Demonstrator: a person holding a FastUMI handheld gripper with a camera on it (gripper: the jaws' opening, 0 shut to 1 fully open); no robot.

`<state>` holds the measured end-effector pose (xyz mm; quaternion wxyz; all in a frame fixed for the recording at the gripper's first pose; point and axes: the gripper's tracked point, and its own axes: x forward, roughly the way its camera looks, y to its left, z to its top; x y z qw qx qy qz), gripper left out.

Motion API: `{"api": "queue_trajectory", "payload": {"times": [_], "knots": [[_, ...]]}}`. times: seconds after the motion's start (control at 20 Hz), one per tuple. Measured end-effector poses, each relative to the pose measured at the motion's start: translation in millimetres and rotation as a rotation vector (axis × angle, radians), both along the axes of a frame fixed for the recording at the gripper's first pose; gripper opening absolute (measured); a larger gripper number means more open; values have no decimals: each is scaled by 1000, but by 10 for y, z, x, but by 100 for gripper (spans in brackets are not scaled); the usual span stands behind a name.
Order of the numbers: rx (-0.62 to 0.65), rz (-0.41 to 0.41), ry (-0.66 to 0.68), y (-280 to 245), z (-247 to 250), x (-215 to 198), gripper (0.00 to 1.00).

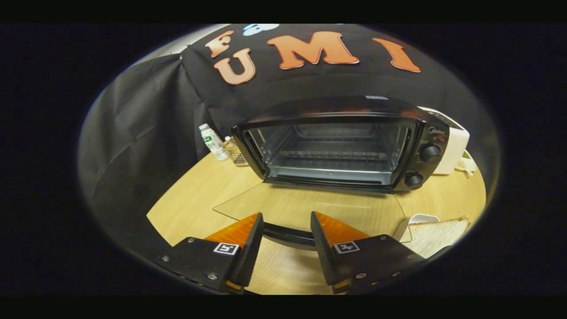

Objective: Open the toaster oven, put the food inside, and close the toaster oven door.

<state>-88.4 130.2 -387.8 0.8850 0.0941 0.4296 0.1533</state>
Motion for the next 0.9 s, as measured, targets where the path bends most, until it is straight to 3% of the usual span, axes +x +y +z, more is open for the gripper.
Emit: {"api": "queue_trajectory", "payload": {"times": [0.5,0.9], "knots": [[-88,20,124,-31,-466,-145,59],[-88,-24,121,-89,-433,-72,57]]}}
